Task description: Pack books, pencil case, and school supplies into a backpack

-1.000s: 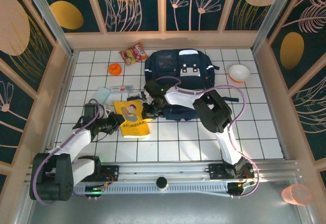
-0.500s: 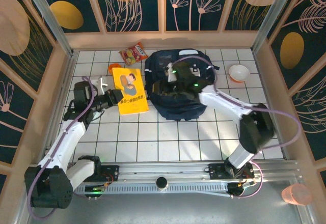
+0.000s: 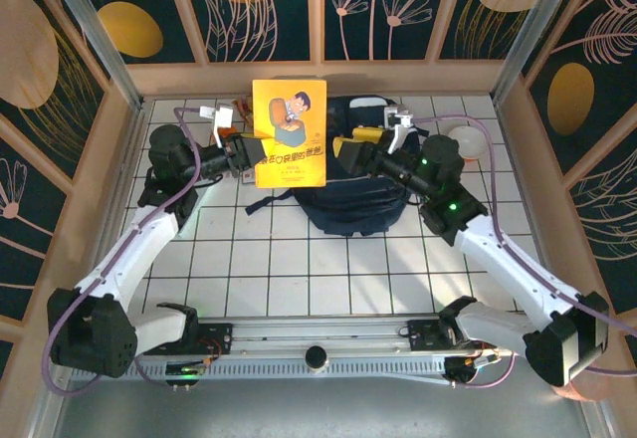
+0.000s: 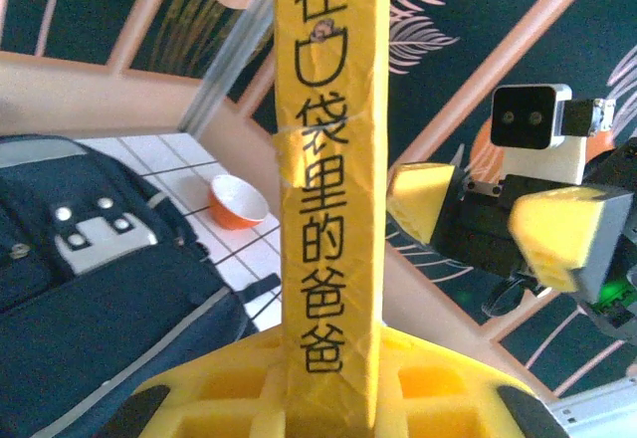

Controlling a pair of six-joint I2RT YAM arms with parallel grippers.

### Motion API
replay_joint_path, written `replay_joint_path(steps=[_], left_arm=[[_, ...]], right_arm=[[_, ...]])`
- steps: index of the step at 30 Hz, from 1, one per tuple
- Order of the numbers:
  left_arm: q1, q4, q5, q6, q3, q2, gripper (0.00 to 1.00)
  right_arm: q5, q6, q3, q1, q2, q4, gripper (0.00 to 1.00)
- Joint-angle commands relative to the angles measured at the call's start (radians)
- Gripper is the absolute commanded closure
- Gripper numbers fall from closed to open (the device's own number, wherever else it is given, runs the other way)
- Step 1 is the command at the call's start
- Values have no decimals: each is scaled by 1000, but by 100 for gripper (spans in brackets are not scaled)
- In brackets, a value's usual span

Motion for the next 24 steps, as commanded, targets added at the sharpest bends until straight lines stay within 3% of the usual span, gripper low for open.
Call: replay_joint_path(steps=[1, 5, 10, 17, 24], left_arm=[[-29, 216, 70, -41, 72, 8, 100], [-54, 270, 77, -76, 79, 31, 100], [-81, 382, 101, -152, 119, 65, 100], [-103, 399, 112, -163, 154, 96, 100], [-106, 430, 111, -183, 157, 121, 100]], right_arm=[[-35, -8, -6, -10, -16, 91, 16], [-151, 9, 45, -14, 36, 68, 16], [-151, 87, 56, -60, 92, 40, 16], [-479, 259, -20, -126, 154, 331, 20], [-627, 355, -26, -126, 205, 478, 29]])
